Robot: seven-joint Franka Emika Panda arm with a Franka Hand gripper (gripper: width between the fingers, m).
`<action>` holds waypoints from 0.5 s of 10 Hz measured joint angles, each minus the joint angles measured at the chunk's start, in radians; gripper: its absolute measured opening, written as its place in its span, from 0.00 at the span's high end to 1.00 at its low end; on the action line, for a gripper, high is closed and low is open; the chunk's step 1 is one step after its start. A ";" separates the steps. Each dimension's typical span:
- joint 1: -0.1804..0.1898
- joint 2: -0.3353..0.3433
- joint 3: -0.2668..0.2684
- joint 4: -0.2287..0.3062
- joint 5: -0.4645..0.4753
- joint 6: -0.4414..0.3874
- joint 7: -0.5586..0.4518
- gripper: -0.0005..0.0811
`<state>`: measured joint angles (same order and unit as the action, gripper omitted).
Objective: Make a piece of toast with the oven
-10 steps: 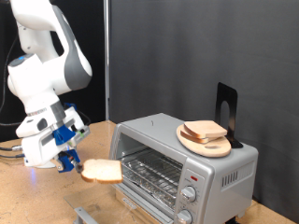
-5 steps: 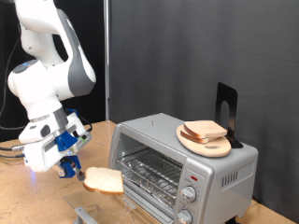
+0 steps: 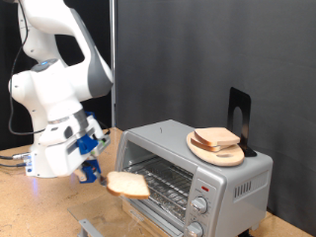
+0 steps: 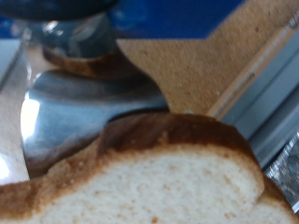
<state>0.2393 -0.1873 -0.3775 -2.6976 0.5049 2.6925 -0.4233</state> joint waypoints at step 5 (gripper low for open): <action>0.001 0.019 0.119 0.003 -0.190 0.016 0.236 0.46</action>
<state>0.2408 -0.1684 -0.2589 -2.6948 0.3151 2.7082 -0.1875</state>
